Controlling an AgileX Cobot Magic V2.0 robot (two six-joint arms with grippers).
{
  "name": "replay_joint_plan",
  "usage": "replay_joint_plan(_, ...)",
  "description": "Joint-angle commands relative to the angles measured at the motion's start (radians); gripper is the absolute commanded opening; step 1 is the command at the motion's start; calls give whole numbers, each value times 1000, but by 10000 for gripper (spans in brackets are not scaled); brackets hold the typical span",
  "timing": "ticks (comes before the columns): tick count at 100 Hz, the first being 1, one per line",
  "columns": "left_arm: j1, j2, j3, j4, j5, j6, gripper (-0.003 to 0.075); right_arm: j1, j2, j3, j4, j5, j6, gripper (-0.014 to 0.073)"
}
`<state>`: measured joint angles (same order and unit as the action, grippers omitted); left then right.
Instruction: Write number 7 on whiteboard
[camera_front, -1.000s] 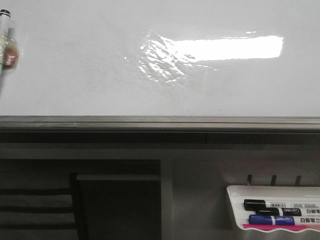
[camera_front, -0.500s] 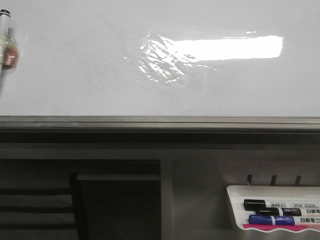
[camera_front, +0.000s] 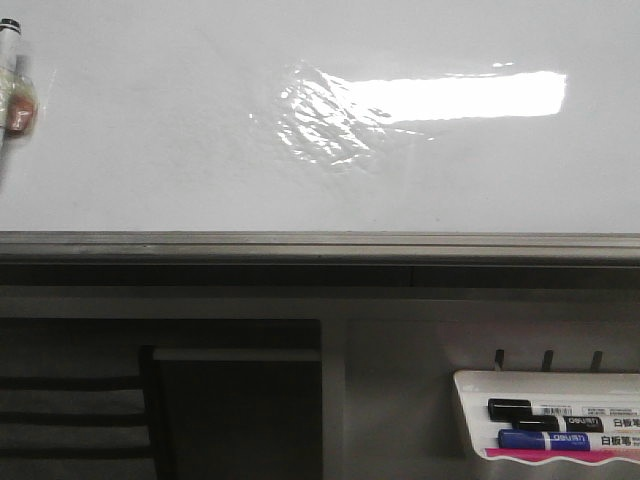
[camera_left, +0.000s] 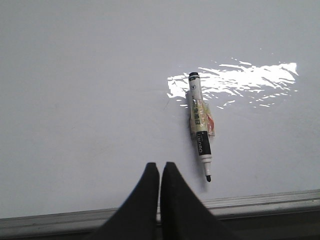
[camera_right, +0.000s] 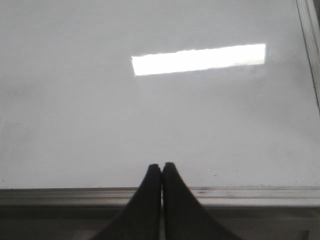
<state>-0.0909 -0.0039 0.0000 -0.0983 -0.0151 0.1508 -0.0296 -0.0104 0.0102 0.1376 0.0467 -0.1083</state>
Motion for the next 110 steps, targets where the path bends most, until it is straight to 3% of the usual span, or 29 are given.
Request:
replay_joint_plan(1,2,-30,16,-20,-87,0,-20,-8,-20,18,13,-104,-5,-71)
replay_joint_plan(26,2,11,-168,-128,-40,0,-20,-8,20,-154,26,75,-5,-71)
replay_joint_plan(62,2,358,-538,-106,266,1,-20,-6,345,-477,-14,339,-43,-71)
replay_joint_plan(110,2,549,-563,-93,200,1,-20,-6,448,-542,-14,334,-43,-71)
